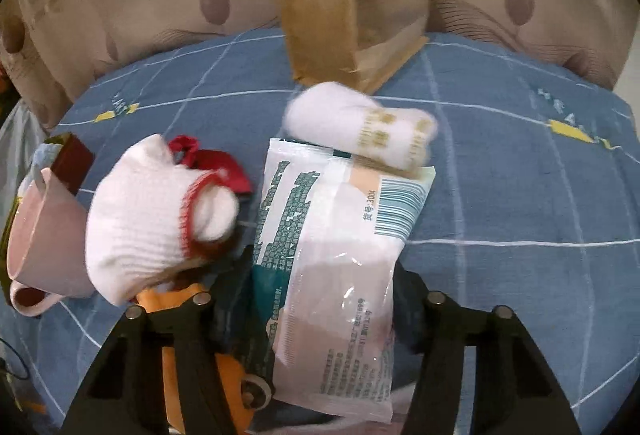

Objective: Organize soft objects
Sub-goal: 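Move the right gripper to the white-and-green plastic package and grasp it, then grasp the white knit glove with the left gripper while the right gripper holds the package, then carry the white knit glove into the gold tin with the left gripper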

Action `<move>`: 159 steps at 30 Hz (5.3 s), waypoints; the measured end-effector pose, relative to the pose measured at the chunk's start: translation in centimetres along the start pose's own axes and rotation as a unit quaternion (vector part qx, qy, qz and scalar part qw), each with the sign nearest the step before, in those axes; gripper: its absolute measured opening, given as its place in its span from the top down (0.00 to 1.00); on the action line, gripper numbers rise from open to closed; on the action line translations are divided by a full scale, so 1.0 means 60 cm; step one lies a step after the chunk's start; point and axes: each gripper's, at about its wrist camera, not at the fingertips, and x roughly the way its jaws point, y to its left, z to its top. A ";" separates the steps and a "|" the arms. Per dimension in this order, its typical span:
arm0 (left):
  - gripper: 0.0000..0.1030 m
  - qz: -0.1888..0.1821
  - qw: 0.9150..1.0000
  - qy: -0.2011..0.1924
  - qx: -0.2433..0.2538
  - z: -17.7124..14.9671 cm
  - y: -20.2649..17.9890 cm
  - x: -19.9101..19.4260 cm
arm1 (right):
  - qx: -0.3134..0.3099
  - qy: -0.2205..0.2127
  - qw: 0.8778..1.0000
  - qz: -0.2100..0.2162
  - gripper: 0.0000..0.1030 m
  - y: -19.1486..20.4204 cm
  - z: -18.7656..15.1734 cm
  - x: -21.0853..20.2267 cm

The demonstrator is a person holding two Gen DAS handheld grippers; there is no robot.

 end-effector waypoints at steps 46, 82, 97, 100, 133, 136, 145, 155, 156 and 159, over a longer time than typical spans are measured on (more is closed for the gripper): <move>0.41 -0.198 0.958 0.071 0.196 0.058 -0.502 0.044 | 0.107 -0.033 0.992 -0.057 0.50 -0.249 -0.031 -0.055; 0.80 -0.218 0.959 0.051 0.174 0.060 -0.506 0.004 | 0.088 -0.071 0.992 -0.064 0.41 -0.251 -0.079 -0.048; 0.80 -0.172 0.975 0.009 0.139 0.101 -0.373 -0.053 | 0.086 -0.069 0.992 -0.067 0.41 -0.250 -0.079 -0.047; 0.80 -0.149 0.981 0.002 0.121 0.114 -0.321 -0.052 | 0.086 -0.069 0.992 -0.068 0.41 -0.250 -0.079 -0.047; 0.80 -0.039 0.995 0.074 0.061 0.165 -0.118 0.175 | 0.085 -0.068 0.992 -0.068 0.41 -0.248 -0.080 -0.045; 0.80 -0.050 0.993 0.080 0.067 0.161 -0.123 0.189 | 0.085 -0.067 0.992 -0.068 0.41 -0.248 -0.080 -0.045; 0.74 -0.047 0.991 0.087 0.095 0.152 -0.145 0.207 | 0.083 -0.066 0.992 -0.071 0.41 -0.248 -0.082 -0.044; 0.58 -0.063 0.992 0.076 0.074 0.166 -0.114 0.160 | 0.079 -0.064 0.992 -0.074 0.40 -0.248 -0.082 -0.044; 0.57 -0.067 0.992 0.072 0.072 0.167 -0.110 0.152 | 0.079 -0.063 0.992 -0.074 0.40 -0.246 -0.081 -0.043; 0.57 -0.068 0.994 0.059 0.065 0.165 -0.095 0.119 | 0.079 -0.063 0.992 -0.074 0.40 -0.246 -0.081 -0.044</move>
